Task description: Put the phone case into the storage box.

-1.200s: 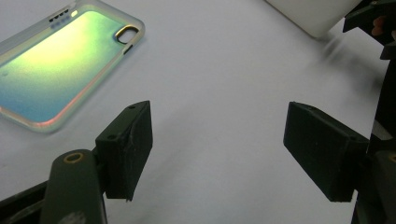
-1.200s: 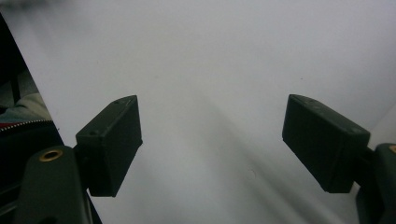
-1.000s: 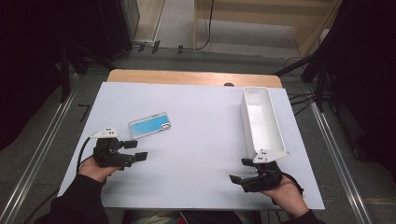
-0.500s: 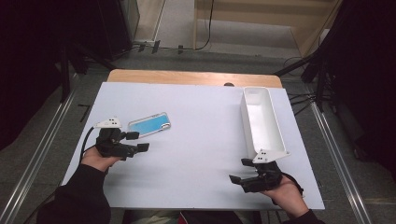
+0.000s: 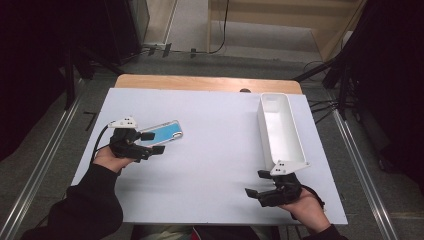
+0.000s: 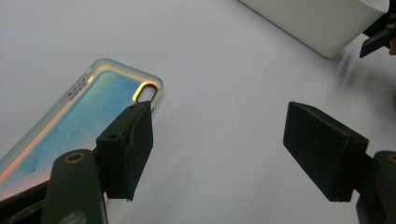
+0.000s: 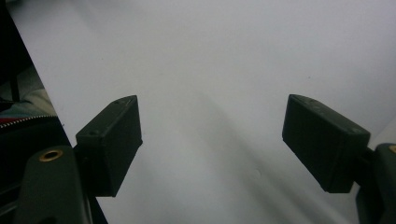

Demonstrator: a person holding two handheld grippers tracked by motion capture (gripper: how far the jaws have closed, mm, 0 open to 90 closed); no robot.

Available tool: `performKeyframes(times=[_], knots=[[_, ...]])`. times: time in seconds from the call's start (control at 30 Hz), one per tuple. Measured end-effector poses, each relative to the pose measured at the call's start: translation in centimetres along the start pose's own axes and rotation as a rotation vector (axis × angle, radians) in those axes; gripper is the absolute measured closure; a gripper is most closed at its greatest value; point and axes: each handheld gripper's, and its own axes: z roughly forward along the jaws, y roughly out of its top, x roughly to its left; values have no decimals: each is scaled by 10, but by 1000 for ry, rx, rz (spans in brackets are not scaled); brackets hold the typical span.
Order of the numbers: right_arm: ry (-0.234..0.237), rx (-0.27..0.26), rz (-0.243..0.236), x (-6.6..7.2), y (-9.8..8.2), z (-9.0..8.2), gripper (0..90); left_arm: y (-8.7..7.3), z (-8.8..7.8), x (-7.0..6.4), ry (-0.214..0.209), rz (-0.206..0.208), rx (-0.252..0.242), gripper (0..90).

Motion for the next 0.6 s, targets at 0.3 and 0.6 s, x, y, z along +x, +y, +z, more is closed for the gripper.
performKeyframes(times=[0.3,0.6], knots=[[5,1,10,0,0,-1,185,13,11,7,-8,38,16,242],[18,0,11,0,0,-1,185,24,18,22,-39,51,38,242]])
